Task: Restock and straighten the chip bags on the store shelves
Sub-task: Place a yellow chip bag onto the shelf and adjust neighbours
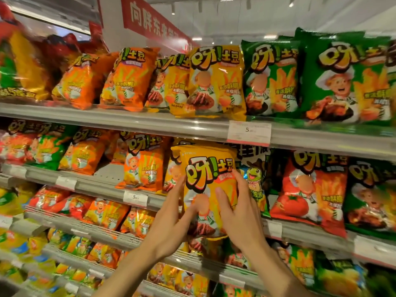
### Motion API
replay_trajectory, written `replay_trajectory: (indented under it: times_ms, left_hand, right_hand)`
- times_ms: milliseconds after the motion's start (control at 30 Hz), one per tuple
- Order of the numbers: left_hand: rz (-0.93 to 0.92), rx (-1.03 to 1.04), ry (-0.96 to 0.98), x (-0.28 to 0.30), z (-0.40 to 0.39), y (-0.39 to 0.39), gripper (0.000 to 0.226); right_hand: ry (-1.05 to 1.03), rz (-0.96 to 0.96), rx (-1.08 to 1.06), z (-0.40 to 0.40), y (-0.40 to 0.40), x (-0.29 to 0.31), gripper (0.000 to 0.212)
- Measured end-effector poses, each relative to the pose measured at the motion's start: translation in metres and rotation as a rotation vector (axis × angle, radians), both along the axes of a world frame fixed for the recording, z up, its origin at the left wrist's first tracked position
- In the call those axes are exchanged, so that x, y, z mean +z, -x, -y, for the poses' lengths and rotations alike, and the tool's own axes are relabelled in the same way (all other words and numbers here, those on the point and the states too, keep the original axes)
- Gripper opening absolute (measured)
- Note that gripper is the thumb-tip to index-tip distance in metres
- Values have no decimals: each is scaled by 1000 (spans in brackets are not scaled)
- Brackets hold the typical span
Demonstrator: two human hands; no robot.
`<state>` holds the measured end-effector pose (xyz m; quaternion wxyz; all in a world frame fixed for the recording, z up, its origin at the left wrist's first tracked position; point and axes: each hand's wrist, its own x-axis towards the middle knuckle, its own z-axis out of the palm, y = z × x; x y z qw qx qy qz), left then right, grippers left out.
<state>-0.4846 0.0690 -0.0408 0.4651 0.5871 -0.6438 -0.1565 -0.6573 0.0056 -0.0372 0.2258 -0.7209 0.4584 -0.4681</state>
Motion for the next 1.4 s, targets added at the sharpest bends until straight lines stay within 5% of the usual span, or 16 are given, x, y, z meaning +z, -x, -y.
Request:
replay_trajectory:
  times_ms: [367,667,1000,1400]
  left_hand:
    - [-73,-196,20,7,30,-28,73]
    - [-169,-216,51,7,35,-48,72]
    - [-196,-223,24,6,36,-69,70]
    - [-220,-211,46,3,40,-83,79]
  right_hand:
    - [-23,-20,-210,-19,-23,11,66]
    - [103,-227,-501,14,1,31,76]
    - [-347,-161,-530,74,1,34,100]
    - [-150,-356,-676,76,7,61,72]
